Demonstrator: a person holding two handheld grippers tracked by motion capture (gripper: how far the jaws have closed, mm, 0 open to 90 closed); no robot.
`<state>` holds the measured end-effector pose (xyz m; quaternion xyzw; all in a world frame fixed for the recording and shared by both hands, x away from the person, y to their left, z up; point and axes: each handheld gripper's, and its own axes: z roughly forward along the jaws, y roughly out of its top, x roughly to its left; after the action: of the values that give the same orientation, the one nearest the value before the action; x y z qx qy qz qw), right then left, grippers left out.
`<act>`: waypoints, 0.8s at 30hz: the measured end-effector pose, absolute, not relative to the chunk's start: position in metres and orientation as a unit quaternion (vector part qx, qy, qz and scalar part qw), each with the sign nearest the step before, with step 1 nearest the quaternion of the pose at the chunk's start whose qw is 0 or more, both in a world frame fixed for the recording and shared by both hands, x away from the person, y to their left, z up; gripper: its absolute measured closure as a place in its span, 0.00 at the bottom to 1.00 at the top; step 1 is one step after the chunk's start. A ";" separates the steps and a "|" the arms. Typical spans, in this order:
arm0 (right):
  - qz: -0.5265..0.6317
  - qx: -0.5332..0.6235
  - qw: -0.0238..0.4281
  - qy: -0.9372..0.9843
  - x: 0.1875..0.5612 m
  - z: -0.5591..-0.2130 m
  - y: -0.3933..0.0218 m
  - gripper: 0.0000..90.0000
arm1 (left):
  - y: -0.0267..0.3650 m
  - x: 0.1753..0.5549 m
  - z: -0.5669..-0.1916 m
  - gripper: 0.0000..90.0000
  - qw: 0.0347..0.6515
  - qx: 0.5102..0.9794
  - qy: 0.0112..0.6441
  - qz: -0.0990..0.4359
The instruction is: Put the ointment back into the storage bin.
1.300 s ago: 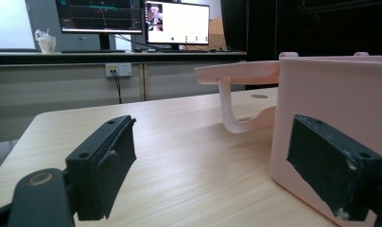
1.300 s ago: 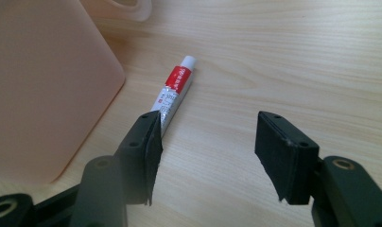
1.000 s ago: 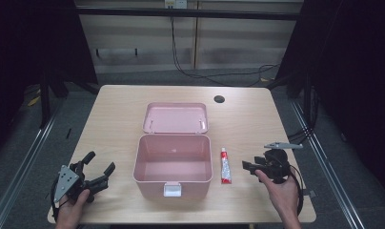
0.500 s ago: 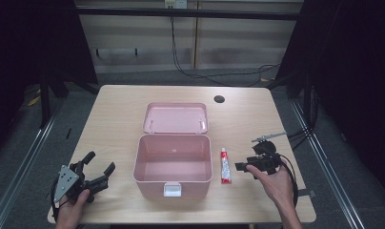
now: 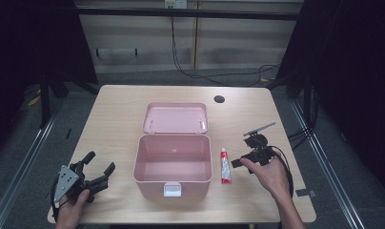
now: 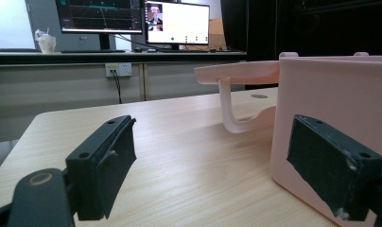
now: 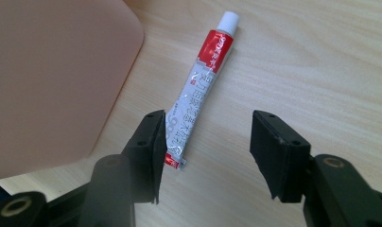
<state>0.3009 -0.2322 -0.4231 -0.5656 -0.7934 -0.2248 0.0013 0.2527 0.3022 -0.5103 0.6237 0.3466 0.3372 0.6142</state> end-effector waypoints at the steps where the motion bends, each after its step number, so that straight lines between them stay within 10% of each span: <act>1: -0.213 -0.570 0.009 -0.793 0.305 -0.424 -0.230 0.54 | 0.302 0.253 -0.510 0.17 0.614 0.624 0.346 0.337; 24: -0.106 -0.578 0.049 -0.807 0.343 -0.440 -0.195 0.66 | 0.303 0.253 -0.510 0.17 0.614 0.625 0.345 0.337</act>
<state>0.3434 -0.1949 -0.4404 -0.5783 -0.8074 -0.1064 0.0486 0.2528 0.3026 -0.5103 0.6252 0.3452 0.3369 0.6136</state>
